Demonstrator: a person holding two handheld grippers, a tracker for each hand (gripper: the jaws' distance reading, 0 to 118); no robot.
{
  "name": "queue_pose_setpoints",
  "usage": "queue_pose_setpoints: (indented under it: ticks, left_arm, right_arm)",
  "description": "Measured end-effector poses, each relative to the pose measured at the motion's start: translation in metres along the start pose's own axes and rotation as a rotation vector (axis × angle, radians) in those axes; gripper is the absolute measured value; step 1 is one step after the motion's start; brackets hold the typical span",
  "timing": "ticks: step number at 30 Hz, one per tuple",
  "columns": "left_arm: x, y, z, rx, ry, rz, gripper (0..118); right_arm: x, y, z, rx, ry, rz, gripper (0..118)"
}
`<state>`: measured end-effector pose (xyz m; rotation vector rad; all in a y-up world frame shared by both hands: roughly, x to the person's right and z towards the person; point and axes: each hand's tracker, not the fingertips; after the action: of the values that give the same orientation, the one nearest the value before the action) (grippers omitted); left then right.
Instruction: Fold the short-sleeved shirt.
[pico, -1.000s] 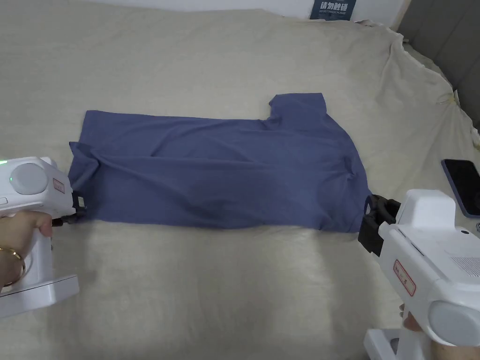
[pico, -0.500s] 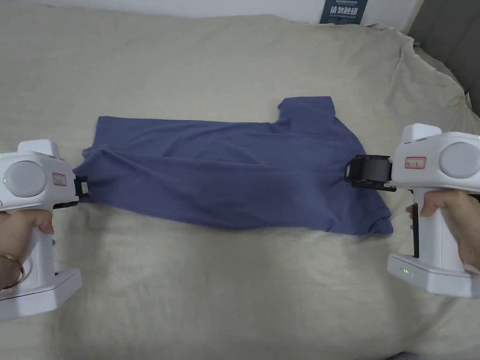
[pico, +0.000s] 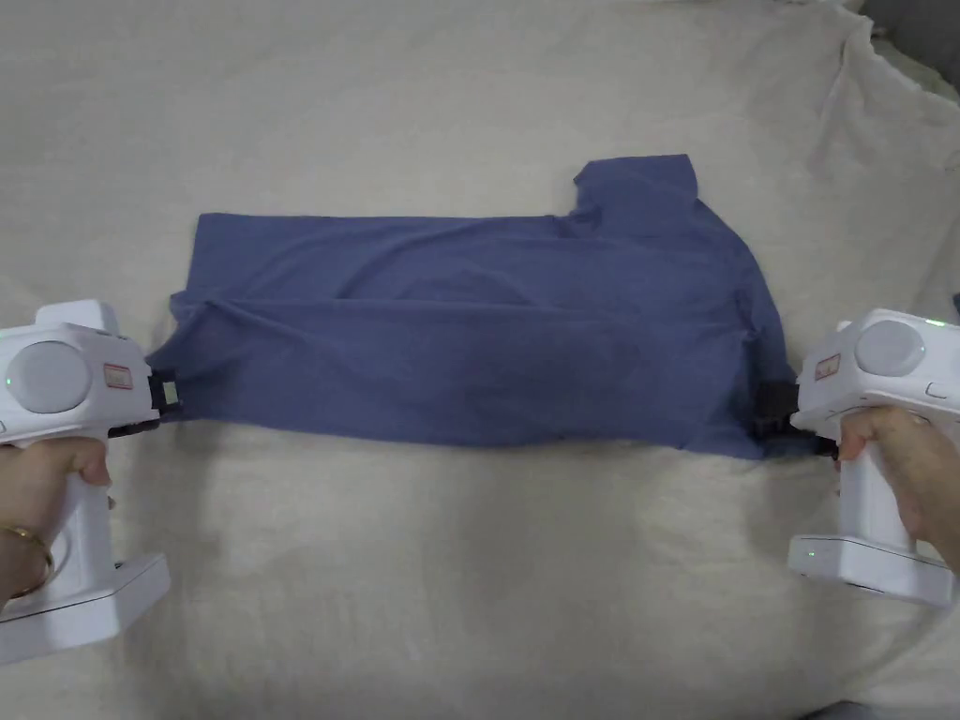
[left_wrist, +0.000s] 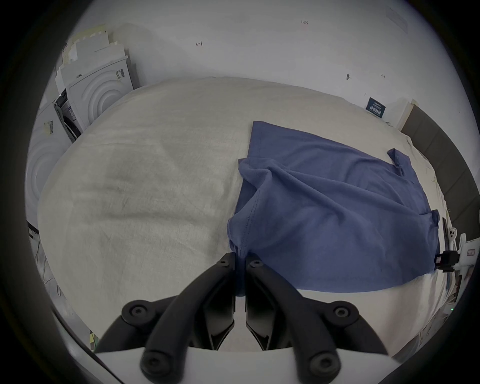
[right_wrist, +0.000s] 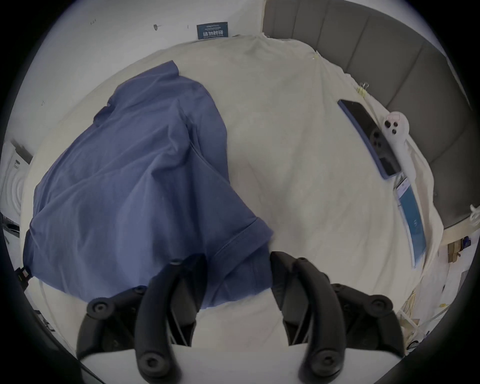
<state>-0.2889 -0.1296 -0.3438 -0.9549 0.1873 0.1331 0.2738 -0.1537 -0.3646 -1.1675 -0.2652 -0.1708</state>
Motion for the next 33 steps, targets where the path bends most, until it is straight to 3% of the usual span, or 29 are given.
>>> queue_pose_setpoints:
  ticks: [1, 2, 3, 4, 5, 8, 10, 12, 17, 21, 27, 31, 33]
  left_arm:
    - [-0.001, 0.000, -0.001, -0.006, 0.000, 0.009, 3]
    - [-0.003, -0.001, -0.003, -0.013, -0.001, 0.021, 3]
    - [-0.004, 0.000, -0.005, -0.021, -0.004, 0.036, 3]
    - [-0.004, 0.000, -0.003, -0.031, -0.006, 0.056, 3]
    - [-0.005, 0.001, -0.003, -0.045, 0.001, 0.078, 3]
    - [-0.008, 0.006, 0.002, -0.058, 0.007, 0.127, 3]
    - [-0.011, 0.010, 0.010, -0.056, -0.008, 0.148, 2]
    - [-0.012, 0.012, 0.021, -0.037, -0.011, 0.139, 2]
    - [-0.026, 0.007, 0.065, 0.015, -0.044, 0.111, 2]
    - [-0.046, -0.021, 0.096, 0.027, -0.060, 0.114, 2]
    - [-0.058, -0.097, 0.099, -0.053, -0.052, 0.094, 2]
    - [-0.054, -0.136, 0.078, -0.105, -0.024, 0.094, 3]
    - [-0.049, -0.145, 0.075, -0.106, -0.006, 0.089, 23]
  right_arm:
    - [0.000, -0.002, -0.001, 0.008, 0.007, -0.006, 29]
    - [0.000, -0.001, 0.001, 0.014, 0.016, -0.010, 8]
    - [0.001, 0.000, 0.003, 0.019, 0.024, -0.014, 7]
    - [0.005, 0.001, 0.006, 0.025, 0.086, -0.036, 6]
    - [0.006, 0.003, 0.010, 0.003, 0.087, -0.062, 6]
    - [0.013, 0.009, 0.030, 0.027, 0.082, 0.001, 6]
    - [0.022, 0.013, 0.048, 0.046, 0.129, -0.013, 6]
    - [0.031, 0.016, 0.069, 0.064, 0.187, -0.047, 6]
    - [0.050, 0.003, 0.126, 0.112, 0.223, -0.016, 6]
    - [0.070, -0.033, 0.150, 0.139, 0.287, -0.042, 6]
    - [0.081, -0.101, 0.125, 0.070, 0.220, 0.009, 6]
    - [0.079, -0.139, 0.089, 0.014, 0.166, -0.008, 7]
    - [0.078, -0.149, 0.078, 0.008, 0.154, -0.016, 8]
